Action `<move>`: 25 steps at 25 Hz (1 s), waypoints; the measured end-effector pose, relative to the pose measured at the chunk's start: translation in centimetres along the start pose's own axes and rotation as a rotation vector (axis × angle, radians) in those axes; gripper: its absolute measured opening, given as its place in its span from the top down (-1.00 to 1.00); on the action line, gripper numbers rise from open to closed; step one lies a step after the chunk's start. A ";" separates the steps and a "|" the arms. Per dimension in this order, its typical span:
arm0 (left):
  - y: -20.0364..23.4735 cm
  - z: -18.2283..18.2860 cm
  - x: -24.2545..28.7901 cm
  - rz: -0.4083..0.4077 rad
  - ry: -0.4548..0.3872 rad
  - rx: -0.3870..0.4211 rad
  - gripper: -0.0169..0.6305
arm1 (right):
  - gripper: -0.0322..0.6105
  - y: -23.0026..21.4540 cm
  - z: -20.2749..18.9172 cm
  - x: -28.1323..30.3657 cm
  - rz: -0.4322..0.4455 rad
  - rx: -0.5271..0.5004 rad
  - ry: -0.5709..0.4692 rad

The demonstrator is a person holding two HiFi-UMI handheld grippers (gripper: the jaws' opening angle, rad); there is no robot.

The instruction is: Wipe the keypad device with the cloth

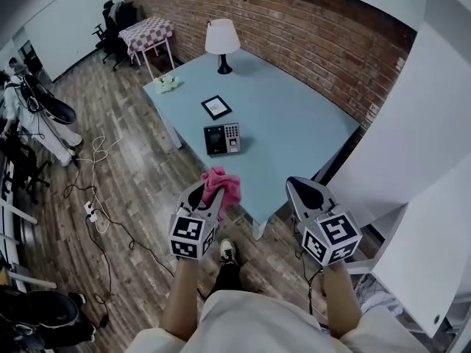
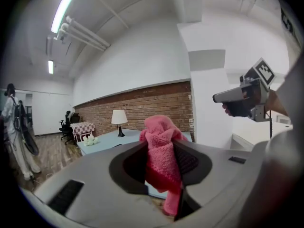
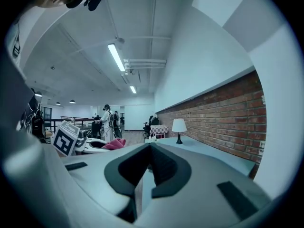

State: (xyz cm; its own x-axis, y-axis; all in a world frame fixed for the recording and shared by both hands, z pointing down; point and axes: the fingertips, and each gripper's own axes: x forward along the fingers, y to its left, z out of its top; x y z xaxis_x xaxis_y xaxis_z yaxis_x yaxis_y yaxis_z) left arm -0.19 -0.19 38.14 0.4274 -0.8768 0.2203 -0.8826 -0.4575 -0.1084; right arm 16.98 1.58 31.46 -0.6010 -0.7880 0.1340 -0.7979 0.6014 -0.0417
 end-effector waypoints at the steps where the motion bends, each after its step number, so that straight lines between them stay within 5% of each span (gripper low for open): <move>1: -0.5 0.3 -1.0 0.009 0.000 -0.002 0.46 | 0.83 0.5 0.3 -0.7 0.008 -0.007 -0.008; 25: -9.0 6.7 -18.1 0.075 -0.140 0.105 0.46 | 0.84 10.1 2.7 -10.6 0.097 -0.129 -0.009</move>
State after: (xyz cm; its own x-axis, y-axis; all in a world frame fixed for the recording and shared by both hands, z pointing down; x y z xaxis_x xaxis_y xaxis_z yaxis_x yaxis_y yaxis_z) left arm 1.35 18.83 28.62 0.3910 -0.9176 0.0719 -0.8907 -0.3969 -0.2216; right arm 15.19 15.60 26.94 -0.6757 -0.7262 0.1270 -0.7237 0.6862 0.0731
